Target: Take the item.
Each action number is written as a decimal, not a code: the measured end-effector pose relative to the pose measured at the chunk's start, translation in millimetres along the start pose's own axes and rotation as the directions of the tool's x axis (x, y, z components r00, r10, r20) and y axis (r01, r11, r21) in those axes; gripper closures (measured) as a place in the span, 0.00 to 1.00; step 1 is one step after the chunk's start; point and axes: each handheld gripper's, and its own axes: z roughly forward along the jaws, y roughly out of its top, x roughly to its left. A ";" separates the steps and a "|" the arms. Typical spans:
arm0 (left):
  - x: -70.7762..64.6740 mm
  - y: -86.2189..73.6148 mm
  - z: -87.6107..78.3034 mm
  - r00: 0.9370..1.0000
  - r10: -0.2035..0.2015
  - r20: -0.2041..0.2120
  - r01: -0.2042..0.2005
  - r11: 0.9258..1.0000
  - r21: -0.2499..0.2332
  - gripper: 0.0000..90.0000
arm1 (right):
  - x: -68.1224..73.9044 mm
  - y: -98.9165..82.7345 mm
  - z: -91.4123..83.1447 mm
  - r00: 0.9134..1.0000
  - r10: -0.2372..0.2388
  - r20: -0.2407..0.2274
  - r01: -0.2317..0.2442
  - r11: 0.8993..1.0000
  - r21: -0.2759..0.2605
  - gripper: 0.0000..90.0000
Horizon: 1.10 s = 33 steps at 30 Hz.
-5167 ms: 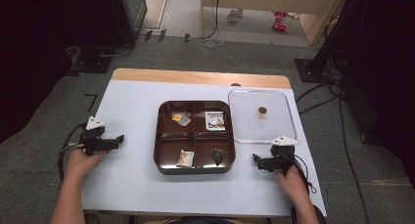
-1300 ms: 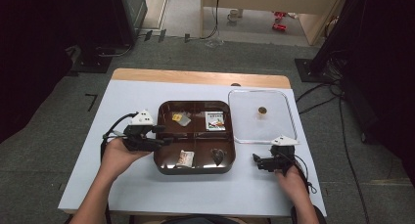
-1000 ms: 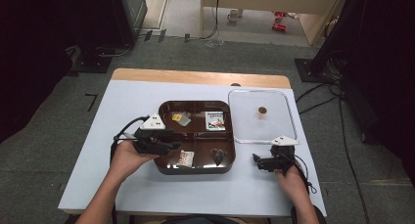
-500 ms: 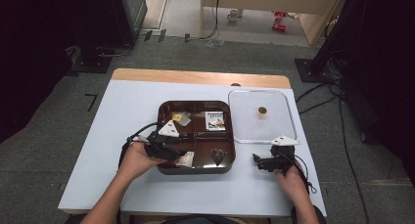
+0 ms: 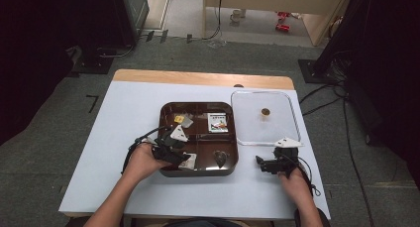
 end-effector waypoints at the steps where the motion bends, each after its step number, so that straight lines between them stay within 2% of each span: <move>1: -0.3 0.3 1.2 1.000 -0.002 -0.003 0.002 1.000 0.014 0.57 | 0.0 0.0 0.0 1.000 0.000 0.000 0.000 1.000 0.000 0.00; 4: -0.8 1.1 2.4 1.000 0.004 -0.012 -0.003 1.000 0.030 0.57 | 0.0 0.0 0.0 1.000 0.000 0.000 0.000 1.000 0.000 0.00; 6: -1.5 2.1 4.1 1.000 0.007 -0.018 -0.006 0.998 0.057 0.58 | 0.0 0.0 0.0 1.000 0.000 0.000 0.000 1.000 0.000 0.00; 10: -1.5 2.9 5.5 1.000 0.005 -0.005 -0.005 0.997 0.071 0.62 | 0.0 0.0 0.0 1.000 0.000 0.000 0.000 1.000 0.000 0.00; 12: -0.4 3.0 5.7 1.000 -0.020 0.016 0.019 0.997 0.081 0.64 | 0.0 0.0 0.0 1.000 0.000 0.000 0.000 1.000 0.000 0.00; 18: -0.7 3.2 5.7 0.997 -0.051 0.049 0.046 0.995 0.090 0.74 | 0.0 0.0 0.0 1.000 0.000 0.000 0.000 1.000 0.000 0.00; 20: -0.8 3.4 5.6 0.997 -0.056 0.051 0.051 0.994 0.095 0.78 | 0.0 0.0 0.0 1.000 0.000 0.000 0.000 1.000 0.000 0.00; 21: -1.2 4.0 5.6 0.996 -0.071 0.055 0.066 0.993 0.101 0.79 | 0.1 0.0 0.0 1.000 0.000 0.000 0.000 1.000 0.000 0.00; 27: -2.3 5.6 4.9 0.995 -0.077 0.056 0.071 0.992 0.102 0.89 | 0.0 0.0 0.0 1.000 0.000 0.000 0.000 1.000 0.000 0.00; 30: -1.9 5.6 4.5 0.995 -0.084 0.059 0.077 0.992 0.105 0.91 | 0.0 0.0 0.0 1.000 0.000 0.000 0.000 1.000 0.000 0.00; 33: 0.9 4.6 2.9 0.992 -0.107 0.065 0.099 0.989 0.110 0.93 | 0.0 0.0 0.0 1.000 -0.001 0.000 0.001 1.000 0.000 0.00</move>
